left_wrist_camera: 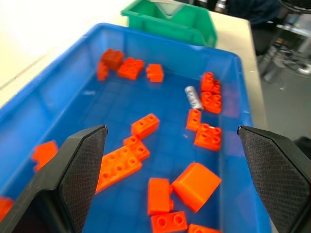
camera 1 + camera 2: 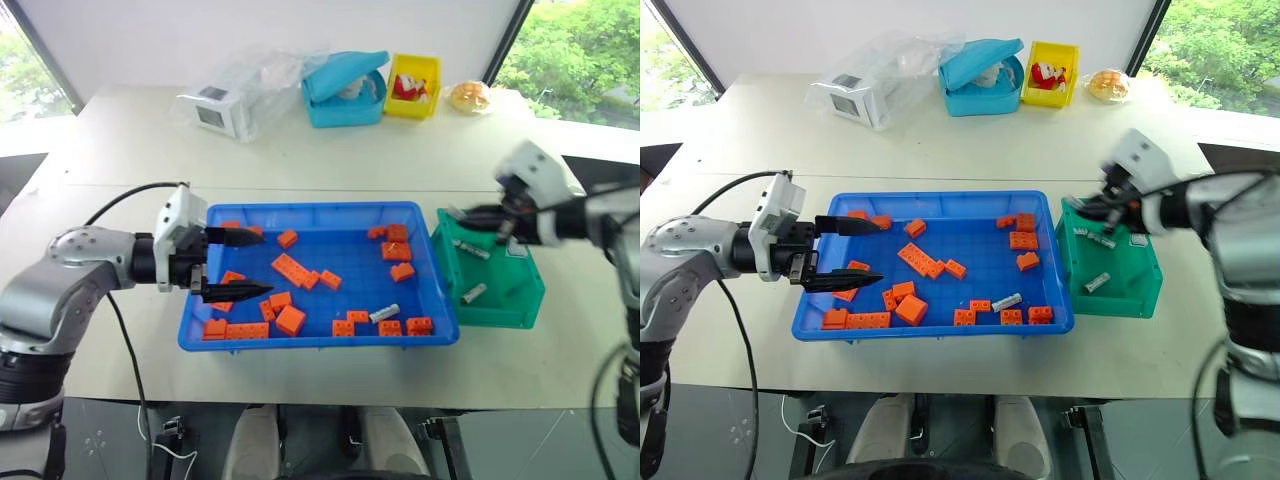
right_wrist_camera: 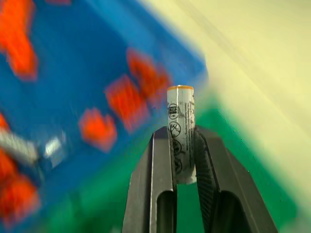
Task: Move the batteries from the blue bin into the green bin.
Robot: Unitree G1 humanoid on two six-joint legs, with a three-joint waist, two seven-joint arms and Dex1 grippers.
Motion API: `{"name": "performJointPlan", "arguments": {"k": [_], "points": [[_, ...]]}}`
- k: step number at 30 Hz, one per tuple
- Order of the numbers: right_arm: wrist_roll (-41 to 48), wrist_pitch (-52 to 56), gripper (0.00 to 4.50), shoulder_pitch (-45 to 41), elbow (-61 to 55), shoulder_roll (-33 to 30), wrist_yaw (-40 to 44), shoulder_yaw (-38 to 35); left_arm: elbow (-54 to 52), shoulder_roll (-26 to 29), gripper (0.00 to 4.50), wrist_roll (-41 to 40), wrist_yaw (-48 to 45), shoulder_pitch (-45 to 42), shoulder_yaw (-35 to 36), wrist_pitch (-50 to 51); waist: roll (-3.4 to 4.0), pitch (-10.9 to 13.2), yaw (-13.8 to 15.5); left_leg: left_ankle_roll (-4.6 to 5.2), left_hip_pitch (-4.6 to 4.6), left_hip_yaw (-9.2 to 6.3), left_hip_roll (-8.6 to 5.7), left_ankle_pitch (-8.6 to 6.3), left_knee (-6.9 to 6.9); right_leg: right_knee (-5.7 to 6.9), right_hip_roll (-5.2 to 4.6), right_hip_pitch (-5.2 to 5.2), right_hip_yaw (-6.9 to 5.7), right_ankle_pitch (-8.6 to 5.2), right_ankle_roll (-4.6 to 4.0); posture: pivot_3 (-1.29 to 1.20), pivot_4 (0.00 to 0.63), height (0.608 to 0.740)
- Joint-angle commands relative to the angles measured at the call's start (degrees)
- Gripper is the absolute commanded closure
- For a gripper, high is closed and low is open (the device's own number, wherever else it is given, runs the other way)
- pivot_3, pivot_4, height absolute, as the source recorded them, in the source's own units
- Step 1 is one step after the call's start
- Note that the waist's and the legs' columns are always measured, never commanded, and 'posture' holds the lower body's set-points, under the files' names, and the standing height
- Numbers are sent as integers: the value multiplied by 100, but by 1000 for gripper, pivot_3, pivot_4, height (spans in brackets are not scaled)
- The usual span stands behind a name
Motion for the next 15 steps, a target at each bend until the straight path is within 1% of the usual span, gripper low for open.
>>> {"name": "performJointPlan", "arguments": {"k": [1, 3, 4, 5, 8, 10, 12, 15], "points": [[237, -18, 4482, 386, -279, -206, -275, -516, 118, -54, 0, 83, -148, -267, -109, -141, 0, 0, -62, 0, 1, -1, 0, 0, 0, 1, 0, 0, 1, 0, 0, 0, 150, 736], [316, -88, 3426, 511, -253, -193, -454, -518, 212, -97, 0, 135, -190, -370, -175, -166, 0, 0, -108, 0, 4, -1, 0, 0, 2, 3, 1, 2, 2, 0, 3, 0, 150, 736], [303, -270, 3037, 533, -198, -234, -522, -437, 237, -115, 0, 151, -213, -404, -198, -173, -1, 0, -121, 1, 7, -1, 0, 0, 2, 3, 2, 4, 3, -2, 7, 0, 150, 736], [276, -495, 2506, 531, -132, -309, -546, -331, 258, -128, 0, 166, -237, -435, -215, -175, 0, 1, -125, 0, 8, -1, 0, 0, 2, 3, 2, 4, 4, -2, 7, 0, 150, 736], [313, -1271, 1027, 242, 114, -577, -308, 28, 267, -137, 0, 195, -311, -459, -242, -189, 2, 2, -108, 1, 8, -4, 0, 0, 2, 6, 4, 4, 4, 0, 11, 0, 150, 736], [389, -1894, 1027, -342, 327, -646, 96, 470, 246, -123, 0, 212, -358, -432, -244, -209, 6, 6, -123, 1, 7, 0, 0, 0, 2, 4, 3, 3, 7, -3, 7, 0, 150, 736], [370, -2467, 1027, -913, 538, -566, 481, 974, 244, -125, 0, 235, -386, -424, -245, -220, 7, 7, -142, 1, 7, 2, 0, 0, 2, 4, 4, 0, 10, -3, 7, 0, 150, 736], [241, -3182, 1027, -1632, 802, -171, 1040, 1837, 202, -122, 0, 253, -380, -380, -236, -236, 5, 7, -125, 1, 8, -4, 3, 0, 0, 6, 10, 0, 9, -2, 9, 0, 150, 736]]}}
